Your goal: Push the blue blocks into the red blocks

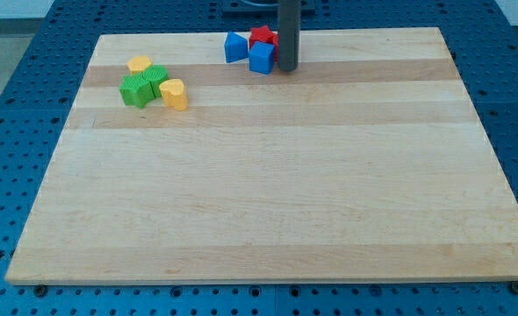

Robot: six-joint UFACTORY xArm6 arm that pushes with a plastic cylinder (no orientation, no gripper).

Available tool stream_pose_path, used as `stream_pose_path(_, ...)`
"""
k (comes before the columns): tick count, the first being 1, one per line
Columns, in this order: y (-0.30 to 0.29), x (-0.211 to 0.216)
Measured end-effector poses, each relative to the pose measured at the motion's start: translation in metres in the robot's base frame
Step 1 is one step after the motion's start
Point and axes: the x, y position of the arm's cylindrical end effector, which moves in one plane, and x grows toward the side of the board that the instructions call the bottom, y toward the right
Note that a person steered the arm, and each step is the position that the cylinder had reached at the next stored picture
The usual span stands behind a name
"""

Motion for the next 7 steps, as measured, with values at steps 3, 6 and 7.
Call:
stream_pose_path(3, 0.125, -0.033)
stream_pose_path(6, -0.141, 0.014)
stream_pose_path(7, -0.195, 0.008)
